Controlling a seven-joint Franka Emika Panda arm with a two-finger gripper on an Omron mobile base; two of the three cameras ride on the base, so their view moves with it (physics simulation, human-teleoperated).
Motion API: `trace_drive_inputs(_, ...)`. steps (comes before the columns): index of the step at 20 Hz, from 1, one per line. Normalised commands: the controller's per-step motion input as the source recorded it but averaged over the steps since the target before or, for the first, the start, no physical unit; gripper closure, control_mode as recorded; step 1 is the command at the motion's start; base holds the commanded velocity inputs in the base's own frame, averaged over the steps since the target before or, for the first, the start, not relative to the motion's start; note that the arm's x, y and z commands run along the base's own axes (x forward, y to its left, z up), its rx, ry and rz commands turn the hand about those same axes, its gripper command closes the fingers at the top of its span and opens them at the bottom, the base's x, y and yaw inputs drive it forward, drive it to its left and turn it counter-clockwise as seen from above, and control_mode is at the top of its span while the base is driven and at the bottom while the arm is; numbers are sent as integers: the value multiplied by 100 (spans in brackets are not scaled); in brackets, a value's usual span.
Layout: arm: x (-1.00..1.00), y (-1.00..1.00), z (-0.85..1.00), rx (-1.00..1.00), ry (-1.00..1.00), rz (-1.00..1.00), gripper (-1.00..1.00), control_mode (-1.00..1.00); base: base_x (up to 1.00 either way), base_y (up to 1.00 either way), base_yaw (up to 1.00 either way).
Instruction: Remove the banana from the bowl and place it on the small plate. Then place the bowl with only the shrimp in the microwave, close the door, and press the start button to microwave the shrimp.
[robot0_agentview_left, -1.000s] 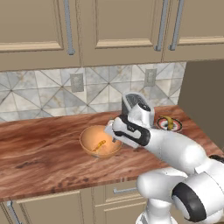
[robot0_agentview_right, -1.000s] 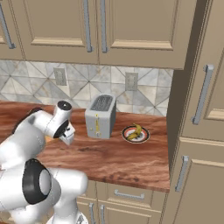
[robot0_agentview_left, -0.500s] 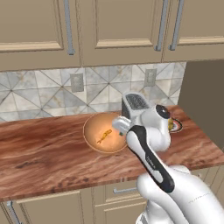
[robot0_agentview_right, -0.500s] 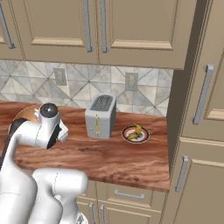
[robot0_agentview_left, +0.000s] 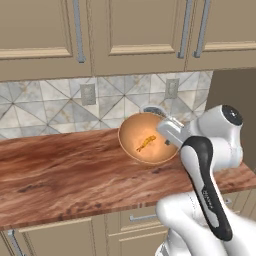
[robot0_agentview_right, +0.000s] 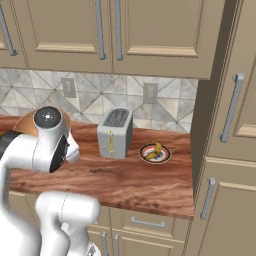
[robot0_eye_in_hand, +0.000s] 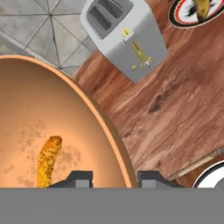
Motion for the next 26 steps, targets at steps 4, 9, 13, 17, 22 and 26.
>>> trace_drive_inputs(4,-83,-46,38,3,0,-19,100,-100,0,0,0)
trace_drive_inputs(9,-44,-5,-6,1,1,-6,100,-100,0,0,0)
trace_drive_inputs(13,-4,13,-1,-3,0,2,100,-100,0,0,0)
trace_drive_inputs(17,-32,3,0,-1,-6,1,100,100,-50,-19,-6)
trace_drive_inputs(22,0,0,0,0,0,0,100,100,-100,-42,-18)
trace_drive_inputs(26,0,0,0,0,0,0,100,100,-100,-68,-23)
